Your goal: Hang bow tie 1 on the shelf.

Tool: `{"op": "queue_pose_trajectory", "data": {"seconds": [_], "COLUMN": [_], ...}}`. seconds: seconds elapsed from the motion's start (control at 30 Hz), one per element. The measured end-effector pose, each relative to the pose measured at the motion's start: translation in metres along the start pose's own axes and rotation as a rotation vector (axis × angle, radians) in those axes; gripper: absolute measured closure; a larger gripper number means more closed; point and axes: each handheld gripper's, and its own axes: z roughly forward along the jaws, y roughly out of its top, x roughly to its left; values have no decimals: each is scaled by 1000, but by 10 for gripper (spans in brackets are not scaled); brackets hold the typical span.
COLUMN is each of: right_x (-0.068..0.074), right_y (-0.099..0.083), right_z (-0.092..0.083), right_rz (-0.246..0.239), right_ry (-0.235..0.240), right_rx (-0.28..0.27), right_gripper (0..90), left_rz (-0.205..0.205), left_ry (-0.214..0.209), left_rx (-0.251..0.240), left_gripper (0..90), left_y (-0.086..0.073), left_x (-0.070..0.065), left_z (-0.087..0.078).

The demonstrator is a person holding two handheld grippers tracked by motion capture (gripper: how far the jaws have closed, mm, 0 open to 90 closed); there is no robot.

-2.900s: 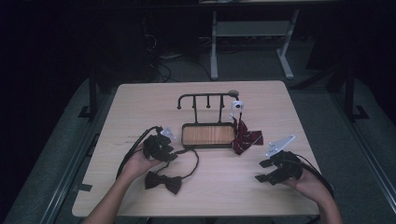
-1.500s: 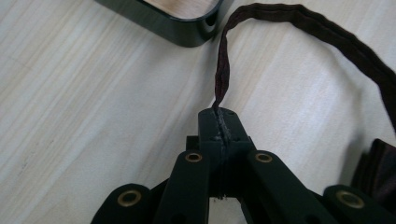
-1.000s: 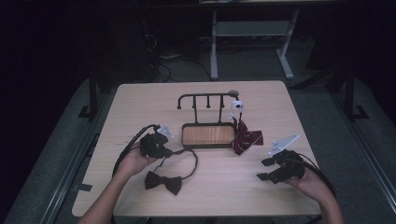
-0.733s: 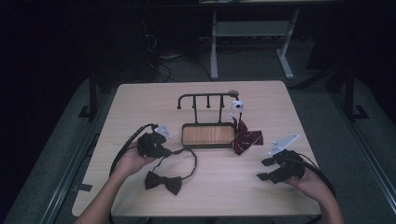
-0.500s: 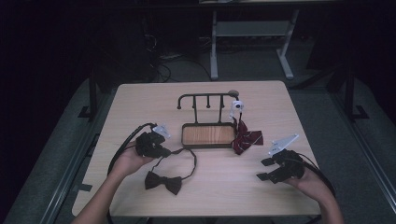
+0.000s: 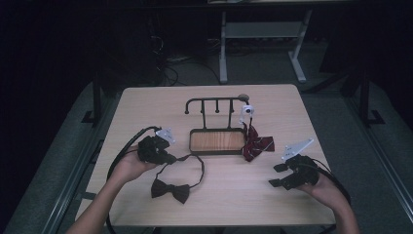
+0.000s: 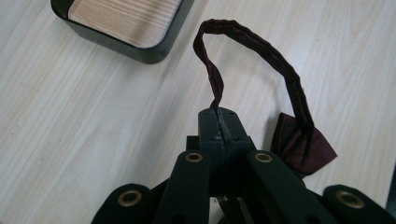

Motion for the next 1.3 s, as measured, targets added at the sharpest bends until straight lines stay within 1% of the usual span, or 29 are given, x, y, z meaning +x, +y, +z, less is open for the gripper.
{"op": "queue_pose_trajectory", "data": {"seconds": [0.07,0.13,0.23,0.3,0.33,0.47,0.53,0.67,0.73,1.0,1.03,1.3], "right_x": [0,0,0,0,0,0,0,-1,-1,0,0,0], "right_y": [0,0,0,0,0,-1,-1,-1,-1,-1,-1,-3], "right_z": [0,0,-1,-2,-2,-1,-1,-1,-1,0,-1,0], "right_rz": [1,0,4,5,5,4,9,3,8,6,11,11], "right_ry": [0,-1,-1,-1,-1,-4,0,-2,0,2,2,-2], "right_rx": [1,0,-2,-2,-1,2,2,3,1,4,5,11], "right_gripper": [371,370,370,370,370,371,371,371,371,371,371,372], "left_rz": [5,18,31,29,37,50,48,61,67,75,78,87], "left_ry": [-2,-9,-7,-7,-10,-12,-11,-9,-4,5,3,-4], "left_rx": [-3,5,8,2,-3,-5,-5,-3,-8,-10,-8,-11], "left_gripper": [899,900,899,899,900,899,899,899,899,899,899,899], "left_y": [1,3,4,5,6,7,8,10,11,14,15,18], "left_x": [-1,-2,-5,-6,-7,-9,-10,-11,-12,-13,-12,-12], "left_z": [-2,-5,-10,-13,-17,-23,-26,-32,-37,-43,-44,-48]}}
